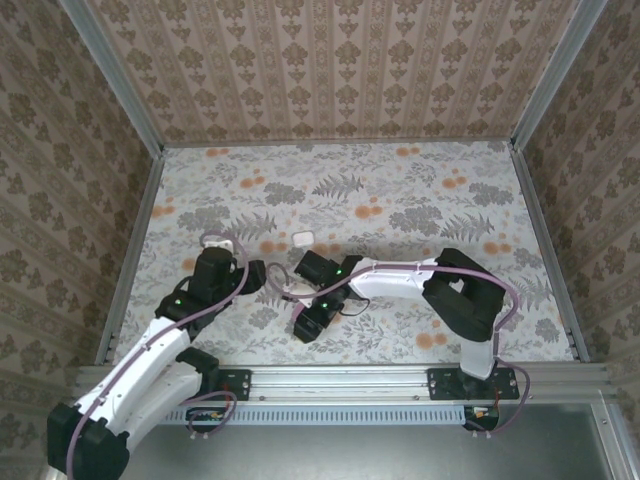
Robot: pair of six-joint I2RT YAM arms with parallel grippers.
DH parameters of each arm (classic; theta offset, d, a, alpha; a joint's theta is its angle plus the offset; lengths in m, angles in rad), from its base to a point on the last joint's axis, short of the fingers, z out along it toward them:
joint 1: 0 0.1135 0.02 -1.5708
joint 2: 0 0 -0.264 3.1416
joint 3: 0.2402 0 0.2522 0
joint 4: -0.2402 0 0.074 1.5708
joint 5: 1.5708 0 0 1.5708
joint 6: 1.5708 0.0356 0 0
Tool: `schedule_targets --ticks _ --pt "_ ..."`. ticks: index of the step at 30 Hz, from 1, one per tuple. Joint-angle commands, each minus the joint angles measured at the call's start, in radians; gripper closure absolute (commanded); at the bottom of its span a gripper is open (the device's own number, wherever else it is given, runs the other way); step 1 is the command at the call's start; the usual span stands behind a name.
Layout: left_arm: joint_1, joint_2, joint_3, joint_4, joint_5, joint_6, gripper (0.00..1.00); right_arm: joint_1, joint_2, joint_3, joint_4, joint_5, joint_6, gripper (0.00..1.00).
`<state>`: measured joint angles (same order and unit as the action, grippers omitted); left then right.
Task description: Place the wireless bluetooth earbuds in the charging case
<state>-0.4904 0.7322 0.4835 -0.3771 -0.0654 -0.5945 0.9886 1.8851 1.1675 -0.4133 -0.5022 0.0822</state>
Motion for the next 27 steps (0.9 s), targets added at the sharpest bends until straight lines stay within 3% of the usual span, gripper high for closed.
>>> schedule_targets --ticks 1,6,11,15,19,23,27 --pt "-0.002 -0.043 0.019 -0.054 -0.065 0.012 0.32 0.005 0.035 0.045 0.044 -0.019 0.022 0.44" --pt "0.001 -0.141 0.023 -0.125 -0.165 0.001 0.32 0.004 -0.012 0.053 0.094 0.015 0.029 0.4" --pt "0.003 -0.228 0.019 -0.161 -0.209 0.007 0.32 -0.057 -0.163 -0.039 0.121 0.101 -0.127 0.36" --pt "0.008 -0.241 0.018 -0.152 -0.212 0.029 0.32 -0.095 -0.2 -0.093 0.147 0.107 -0.428 0.34" --pt "0.014 -0.239 0.011 -0.121 -0.2 0.068 0.32 -0.102 -0.133 -0.061 0.094 0.127 -0.783 0.32" --pt "0.026 -0.238 0.017 -0.109 -0.197 0.108 0.31 -0.099 -0.04 0.056 0.008 0.09 -0.98 0.29" --pt "0.05 -0.237 0.014 -0.09 -0.183 0.135 0.3 -0.095 0.045 0.135 0.012 0.084 -1.068 0.27"
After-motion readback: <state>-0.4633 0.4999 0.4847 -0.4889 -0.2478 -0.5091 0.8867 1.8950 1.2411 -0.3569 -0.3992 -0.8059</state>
